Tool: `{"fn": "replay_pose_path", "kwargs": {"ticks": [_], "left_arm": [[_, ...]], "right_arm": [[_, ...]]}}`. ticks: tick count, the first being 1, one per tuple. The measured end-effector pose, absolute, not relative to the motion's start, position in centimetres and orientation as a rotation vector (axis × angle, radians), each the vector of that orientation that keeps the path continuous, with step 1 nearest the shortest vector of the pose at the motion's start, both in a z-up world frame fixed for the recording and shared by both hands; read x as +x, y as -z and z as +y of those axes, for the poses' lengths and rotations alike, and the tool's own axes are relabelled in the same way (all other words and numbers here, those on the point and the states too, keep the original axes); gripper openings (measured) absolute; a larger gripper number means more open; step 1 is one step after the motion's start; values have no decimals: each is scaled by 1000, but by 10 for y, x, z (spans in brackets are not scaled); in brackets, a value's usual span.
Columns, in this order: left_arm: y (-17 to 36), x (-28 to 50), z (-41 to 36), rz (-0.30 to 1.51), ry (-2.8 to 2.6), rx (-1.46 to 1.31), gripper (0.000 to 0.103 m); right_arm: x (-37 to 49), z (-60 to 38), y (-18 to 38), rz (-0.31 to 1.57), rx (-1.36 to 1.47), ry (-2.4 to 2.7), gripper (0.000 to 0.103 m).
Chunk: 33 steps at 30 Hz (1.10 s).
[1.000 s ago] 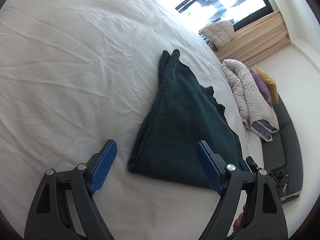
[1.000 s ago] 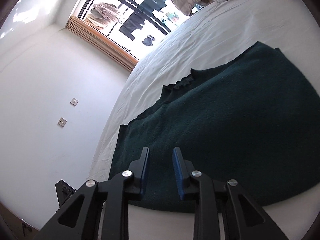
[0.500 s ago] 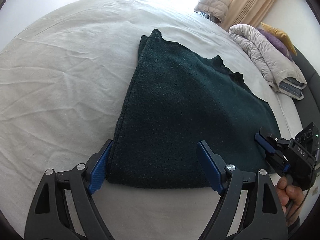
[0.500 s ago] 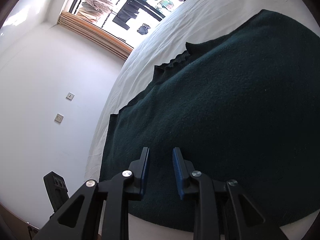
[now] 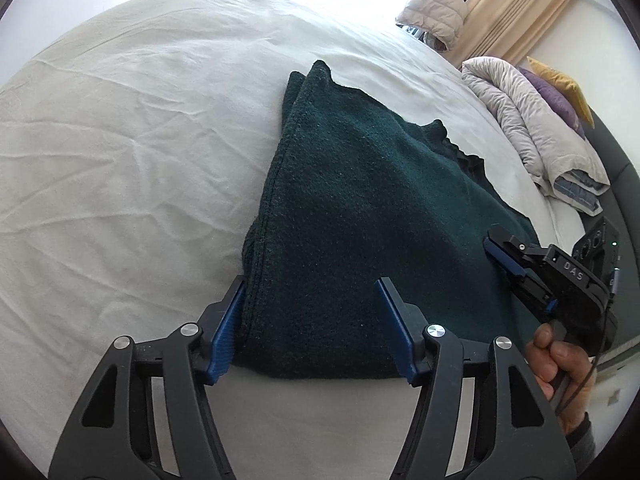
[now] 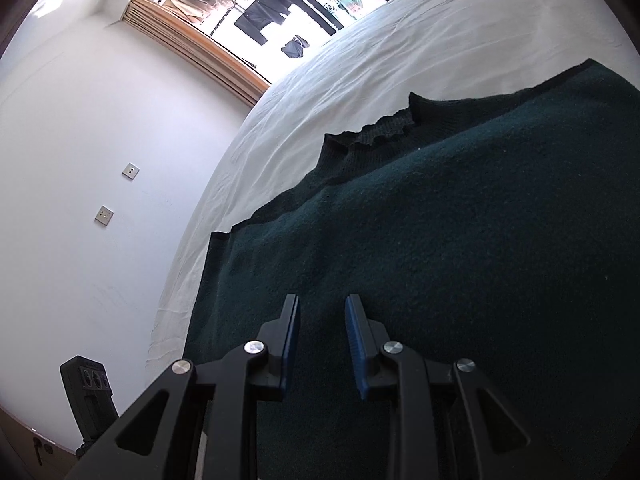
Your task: Fold small clothes
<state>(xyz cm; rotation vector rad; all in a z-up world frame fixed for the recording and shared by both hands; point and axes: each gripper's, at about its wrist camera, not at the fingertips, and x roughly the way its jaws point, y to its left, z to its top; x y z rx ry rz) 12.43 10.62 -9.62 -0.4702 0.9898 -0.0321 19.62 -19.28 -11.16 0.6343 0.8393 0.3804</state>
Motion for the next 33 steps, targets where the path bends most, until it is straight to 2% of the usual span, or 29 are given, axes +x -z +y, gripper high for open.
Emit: {"fn": "replay_pose_path", "kwargs": {"ticks": [1, 3, 13, 16, 20, 22, 24, 26, 27, 33], "left_arm": [[96, 124, 108, 992, 37, -491, 61], [95, 124, 111, 998, 45, -532, 61], [105, 125, 130, 1005, 75, -800, 60], [112, 126, 139, 1010, 103, -896, 46], [123, 121, 158, 1006, 121, -1038, 40], [125, 111, 169, 992, 113, -1092, 42], [123, 99, 176, 980, 121, -1127, 52], [121, 84, 180, 929, 136, -1171, 68], [120, 78, 179, 905, 135, -1178, 71], [130, 69, 151, 864, 186, -1210, 74]], "right_arm": [[200, -192, 115, 857, 617, -367, 23], [207, -191, 123, 890, 578, -333, 0], [202, -210, 140, 850, 667, -381, 0], [199, -215, 143, 836, 685, -395, 0], [197, -218, 144, 823, 687, -404, 0], [196, -219, 144, 819, 691, -408, 0], [196, -219, 144, 816, 690, -408, 0], [196, -218, 144, 812, 687, -407, 0], [195, -218, 144, 810, 686, -406, 0], [194, -215, 143, 804, 680, -398, 0]]}}
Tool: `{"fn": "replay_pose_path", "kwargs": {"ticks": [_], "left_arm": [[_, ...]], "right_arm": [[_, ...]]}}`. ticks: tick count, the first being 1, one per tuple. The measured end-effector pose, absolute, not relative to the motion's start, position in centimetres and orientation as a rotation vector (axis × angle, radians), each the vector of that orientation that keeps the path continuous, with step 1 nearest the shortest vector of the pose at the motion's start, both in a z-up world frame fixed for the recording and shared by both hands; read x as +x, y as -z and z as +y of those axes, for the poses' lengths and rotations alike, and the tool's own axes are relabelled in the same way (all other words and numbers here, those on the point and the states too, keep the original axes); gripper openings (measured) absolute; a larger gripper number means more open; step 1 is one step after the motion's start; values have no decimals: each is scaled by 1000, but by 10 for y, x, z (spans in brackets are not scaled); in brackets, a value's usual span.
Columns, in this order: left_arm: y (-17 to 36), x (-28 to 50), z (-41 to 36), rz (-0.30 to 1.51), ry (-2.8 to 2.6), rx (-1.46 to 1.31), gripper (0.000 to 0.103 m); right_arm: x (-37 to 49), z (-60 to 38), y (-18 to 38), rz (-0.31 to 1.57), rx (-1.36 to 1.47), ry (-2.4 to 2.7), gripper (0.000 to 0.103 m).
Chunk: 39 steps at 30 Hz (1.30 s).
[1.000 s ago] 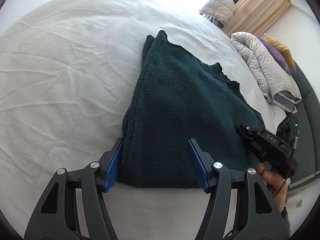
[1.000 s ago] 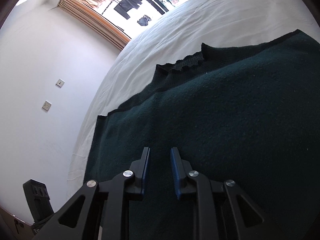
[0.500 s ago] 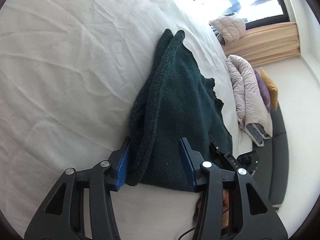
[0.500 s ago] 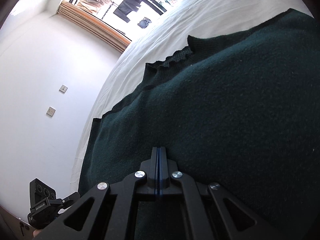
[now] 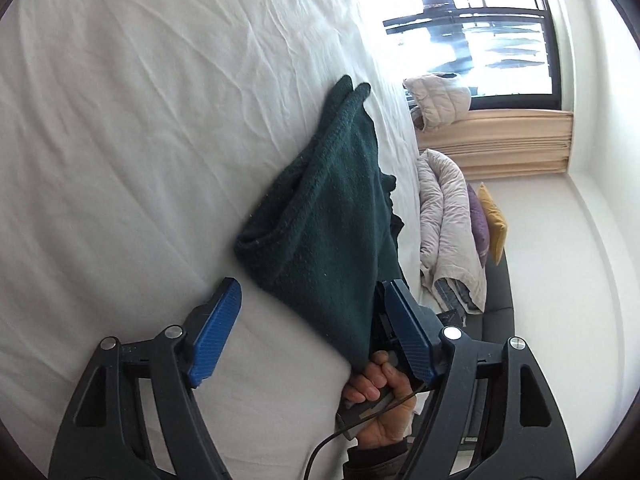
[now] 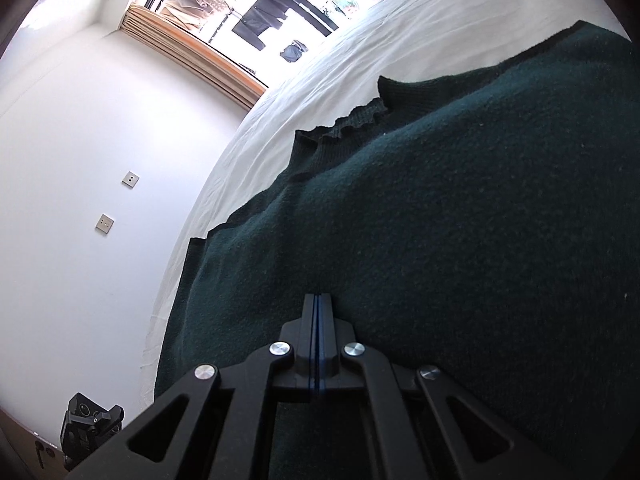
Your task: Fold small clothes
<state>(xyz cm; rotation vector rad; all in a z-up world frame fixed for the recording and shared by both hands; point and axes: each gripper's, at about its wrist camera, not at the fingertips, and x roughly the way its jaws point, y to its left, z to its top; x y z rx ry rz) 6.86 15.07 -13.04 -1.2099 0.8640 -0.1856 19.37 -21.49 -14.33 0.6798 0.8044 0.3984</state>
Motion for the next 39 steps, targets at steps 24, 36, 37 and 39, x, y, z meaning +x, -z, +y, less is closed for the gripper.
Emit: {"fn": "replay_pose_path", "kwargs": {"ticks": [24, 36, 37, 39], "left_arm": [[136, 129, 146, 772, 124, -1152, 13], [27, 159, 62, 651, 268, -679, 6], [17, 161, 44, 643, 297, -618, 6], [2, 164, 6, 639, 354, -492, 6]], "right_arm": [[215, -206, 132, 942, 728, -378, 0], [213, -226, 129, 902, 903, -488, 25], [211, -239, 124, 864, 954, -518, 35], [209, -260, 109, 789, 974, -547, 57]]}}
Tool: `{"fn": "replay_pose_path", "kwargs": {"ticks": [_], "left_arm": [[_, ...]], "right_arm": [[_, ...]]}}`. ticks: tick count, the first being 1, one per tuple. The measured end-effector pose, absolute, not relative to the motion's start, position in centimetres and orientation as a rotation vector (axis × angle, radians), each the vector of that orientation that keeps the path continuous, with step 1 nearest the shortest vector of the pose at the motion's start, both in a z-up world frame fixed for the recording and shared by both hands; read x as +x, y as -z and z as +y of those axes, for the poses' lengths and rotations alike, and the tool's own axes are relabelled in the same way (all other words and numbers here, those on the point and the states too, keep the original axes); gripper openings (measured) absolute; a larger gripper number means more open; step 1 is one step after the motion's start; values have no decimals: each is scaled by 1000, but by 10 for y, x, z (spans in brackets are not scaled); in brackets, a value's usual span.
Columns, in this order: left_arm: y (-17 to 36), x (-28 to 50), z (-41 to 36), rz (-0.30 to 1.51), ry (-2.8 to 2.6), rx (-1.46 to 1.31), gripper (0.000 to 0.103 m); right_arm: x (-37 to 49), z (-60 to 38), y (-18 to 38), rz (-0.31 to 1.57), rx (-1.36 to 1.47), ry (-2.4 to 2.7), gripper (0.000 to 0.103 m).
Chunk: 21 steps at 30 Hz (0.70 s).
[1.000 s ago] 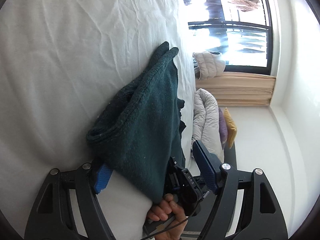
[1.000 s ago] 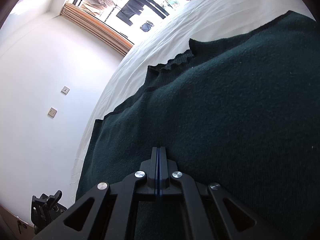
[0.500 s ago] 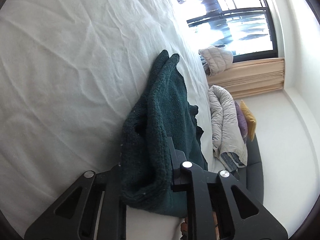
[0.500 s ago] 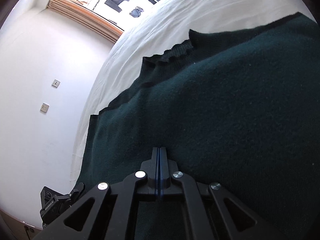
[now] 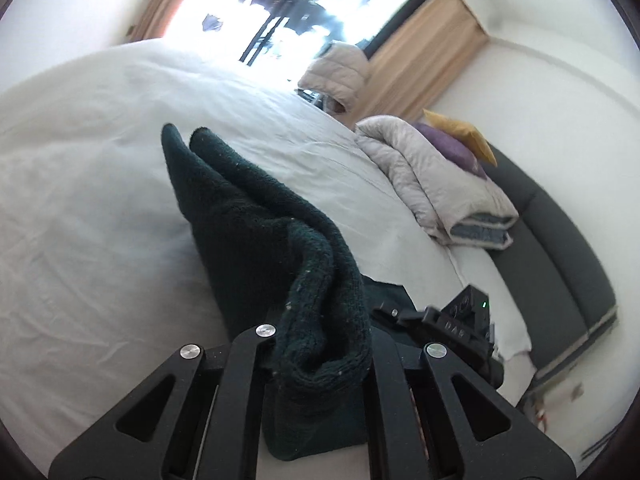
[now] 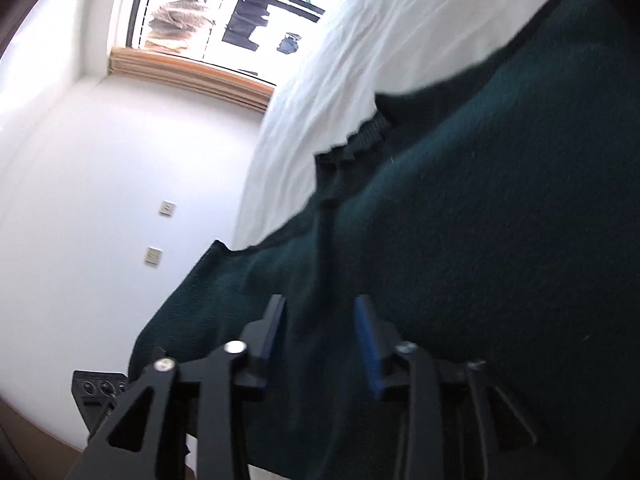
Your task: Fold small clothes
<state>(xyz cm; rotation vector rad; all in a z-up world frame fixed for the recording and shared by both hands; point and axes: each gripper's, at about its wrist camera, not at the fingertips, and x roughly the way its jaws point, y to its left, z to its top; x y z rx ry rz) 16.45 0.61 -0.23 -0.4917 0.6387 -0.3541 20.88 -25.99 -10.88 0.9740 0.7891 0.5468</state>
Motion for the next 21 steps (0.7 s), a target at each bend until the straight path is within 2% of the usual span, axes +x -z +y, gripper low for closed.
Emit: {"fn": "replay_pose_path", "kwargs": {"ticks": [2, 3, 4, 9, 15, 18, 21], "left_arm": [[-2, 166, -34, 635, 405, -384, 6], [0, 164, -53, 636, 426, -335, 6], [4, 163, -70, 639, 444, -293, 6], [39, 157, -133, 688, 487, -153, 6], [47, 155, -145, 696, 482, -135, 6], [55, 162, -145, 729, 483, -139, 6], [60, 164, -155, 753, 495, -109, 6]], "right_arm": [[213, -277, 103, 767, 1011, -598, 63], [217, -282, 105, 778, 1036, -627, 72], [221, -287, 108, 794, 1060, -655, 75], [230, -294, 121, 815, 1124, -756, 75], [237, -300, 133, 775, 1211, -794, 74], [235, -310, 135, 671, 1316, -804, 85], [240, -310, 131, 689, 1291, -785, 86]]}}
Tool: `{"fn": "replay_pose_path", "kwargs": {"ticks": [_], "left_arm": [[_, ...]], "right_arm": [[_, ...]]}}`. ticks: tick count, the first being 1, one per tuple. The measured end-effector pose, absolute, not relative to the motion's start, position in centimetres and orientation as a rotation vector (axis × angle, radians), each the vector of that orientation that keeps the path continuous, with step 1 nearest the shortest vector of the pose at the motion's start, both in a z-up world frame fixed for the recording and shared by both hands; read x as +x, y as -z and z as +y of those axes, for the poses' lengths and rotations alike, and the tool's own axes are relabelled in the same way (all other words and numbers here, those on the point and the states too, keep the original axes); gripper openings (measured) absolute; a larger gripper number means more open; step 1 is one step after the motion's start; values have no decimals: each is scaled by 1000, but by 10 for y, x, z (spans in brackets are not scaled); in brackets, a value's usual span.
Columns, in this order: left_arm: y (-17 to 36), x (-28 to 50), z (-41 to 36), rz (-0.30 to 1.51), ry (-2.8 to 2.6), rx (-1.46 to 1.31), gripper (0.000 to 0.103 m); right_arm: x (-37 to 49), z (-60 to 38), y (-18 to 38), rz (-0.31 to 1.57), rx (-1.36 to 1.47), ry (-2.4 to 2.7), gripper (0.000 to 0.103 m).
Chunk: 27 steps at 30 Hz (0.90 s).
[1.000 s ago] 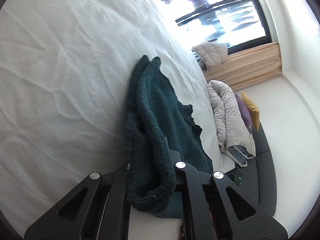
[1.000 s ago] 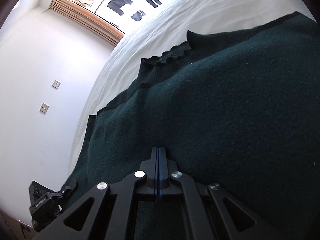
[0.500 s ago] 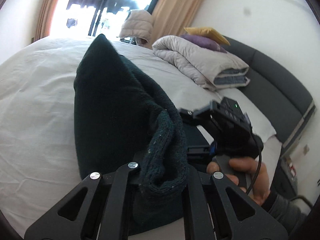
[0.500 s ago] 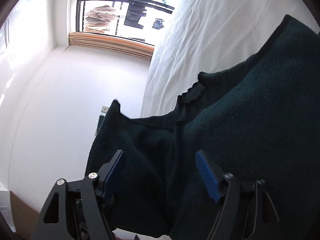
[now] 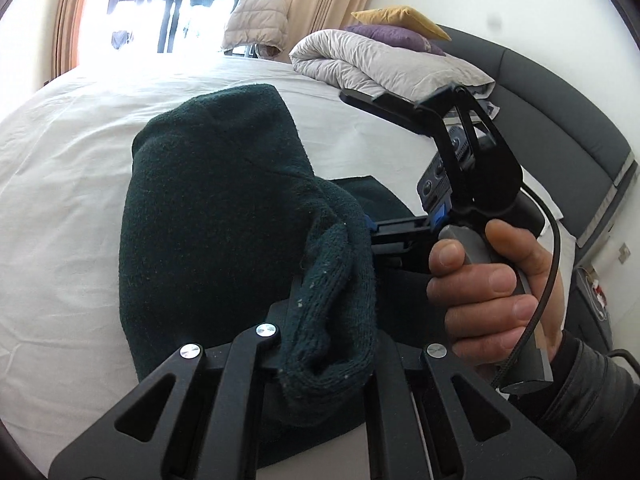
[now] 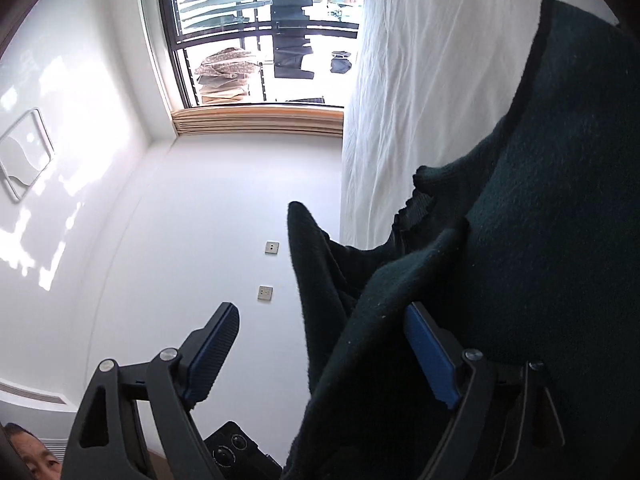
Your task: Fold small clothes
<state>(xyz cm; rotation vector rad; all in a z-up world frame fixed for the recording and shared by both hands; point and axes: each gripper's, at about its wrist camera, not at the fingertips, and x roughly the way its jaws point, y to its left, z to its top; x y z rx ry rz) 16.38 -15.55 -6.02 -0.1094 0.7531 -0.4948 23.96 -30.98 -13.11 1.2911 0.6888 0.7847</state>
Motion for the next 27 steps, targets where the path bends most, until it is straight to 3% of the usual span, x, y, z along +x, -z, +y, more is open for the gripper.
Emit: {"fn": "replay_pose_path", "kwargs": {"ticks": [5, 7, 10, 12, 14, 27], "left_arm": [[69, 159, -174, 774, 512, -19, 6], [73, 158, -182, 781, 515, 12, 6], [80, 158, -184, 797, 523, 33, 6], [83, 158, -187, 798, 524, 43, 6], [86, 156, -189, 801, 533, 53, 6], [79, 154, -238, 786, 602, 83, 6]], "right_arm": [[249, -293, 111, 786, 1080, -725, 87], [257, -286, 100, 848, 932, -643, 82], [266, -283, 95, 917, 803, -555, 56], [267, -287, 95, 928, 761, -504, 21], [266, -296, 96, 906, 774, -468, 14], [250, -331, 67, 833, 534, -367, 11]]}}
